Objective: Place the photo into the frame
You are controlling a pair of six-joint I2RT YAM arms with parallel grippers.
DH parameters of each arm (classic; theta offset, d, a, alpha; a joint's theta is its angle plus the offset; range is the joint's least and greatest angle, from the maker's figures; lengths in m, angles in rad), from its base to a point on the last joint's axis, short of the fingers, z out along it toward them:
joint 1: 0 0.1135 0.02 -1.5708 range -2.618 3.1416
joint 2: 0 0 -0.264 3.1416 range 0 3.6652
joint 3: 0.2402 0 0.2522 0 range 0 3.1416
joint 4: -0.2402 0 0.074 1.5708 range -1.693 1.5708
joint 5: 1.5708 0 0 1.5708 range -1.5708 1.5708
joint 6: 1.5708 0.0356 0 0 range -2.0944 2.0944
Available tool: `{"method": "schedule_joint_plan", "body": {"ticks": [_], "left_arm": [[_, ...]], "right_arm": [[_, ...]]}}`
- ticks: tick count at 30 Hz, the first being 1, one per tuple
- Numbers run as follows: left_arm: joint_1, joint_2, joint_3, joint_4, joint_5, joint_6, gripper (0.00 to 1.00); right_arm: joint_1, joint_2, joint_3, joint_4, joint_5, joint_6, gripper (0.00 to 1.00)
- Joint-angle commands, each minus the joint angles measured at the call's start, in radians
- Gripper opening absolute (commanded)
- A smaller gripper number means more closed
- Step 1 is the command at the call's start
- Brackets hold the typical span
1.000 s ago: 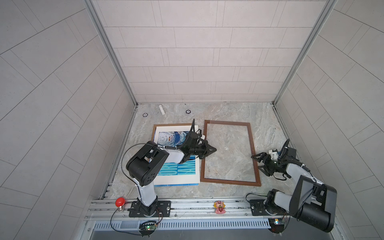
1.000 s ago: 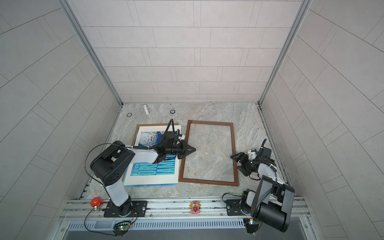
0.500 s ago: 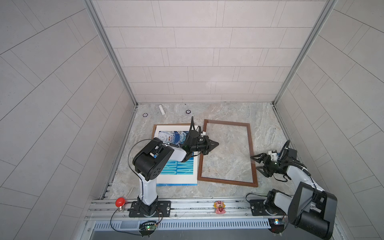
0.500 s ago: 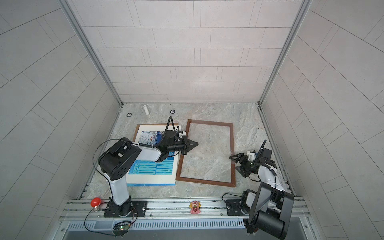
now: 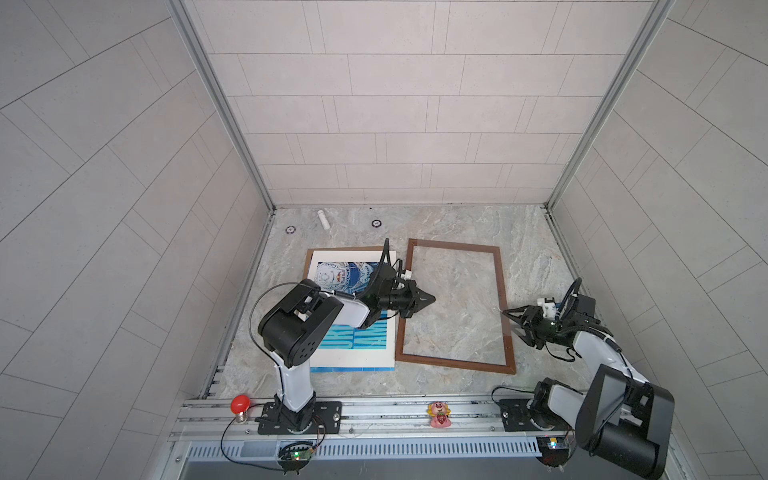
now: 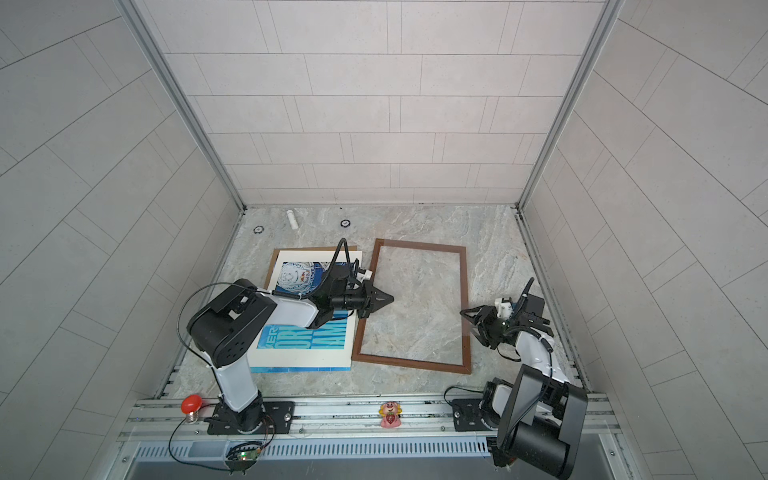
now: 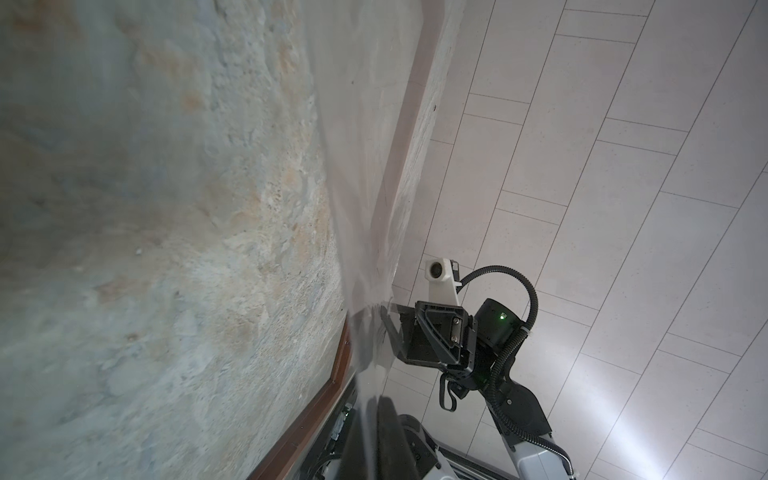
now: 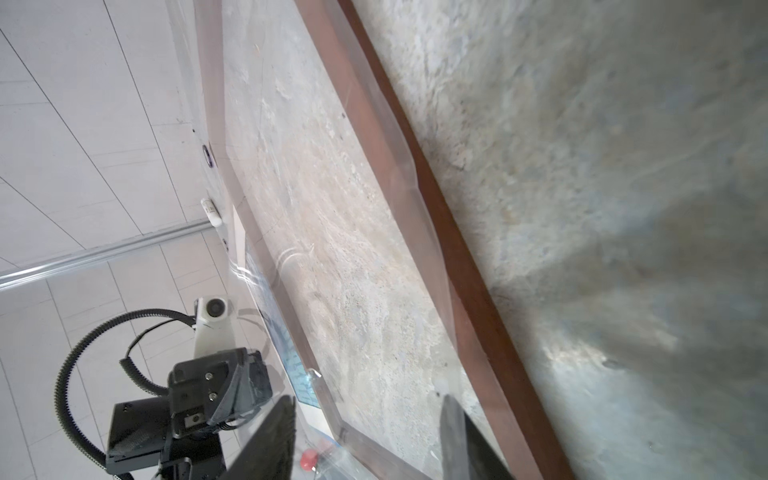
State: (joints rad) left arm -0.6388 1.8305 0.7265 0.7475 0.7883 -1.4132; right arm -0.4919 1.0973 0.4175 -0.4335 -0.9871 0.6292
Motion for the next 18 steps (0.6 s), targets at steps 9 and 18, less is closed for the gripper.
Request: {"method": "schedule_joint_plan", "body": {"ticks": [9,18], "left_arm": [[-0.009,-0.107,0.017,-0.286,0.042,0.325,0.0],[-0.003,-0.093,0.029,-0.237,0.075,0.379,0.0]], "right_arm": [[0.006,-0.115,-0.035,-0.065,0.017,-0.051,0.14],[0.106,-0.105,-0.052,-0.025,0.07,-0.049,0.0]]}}
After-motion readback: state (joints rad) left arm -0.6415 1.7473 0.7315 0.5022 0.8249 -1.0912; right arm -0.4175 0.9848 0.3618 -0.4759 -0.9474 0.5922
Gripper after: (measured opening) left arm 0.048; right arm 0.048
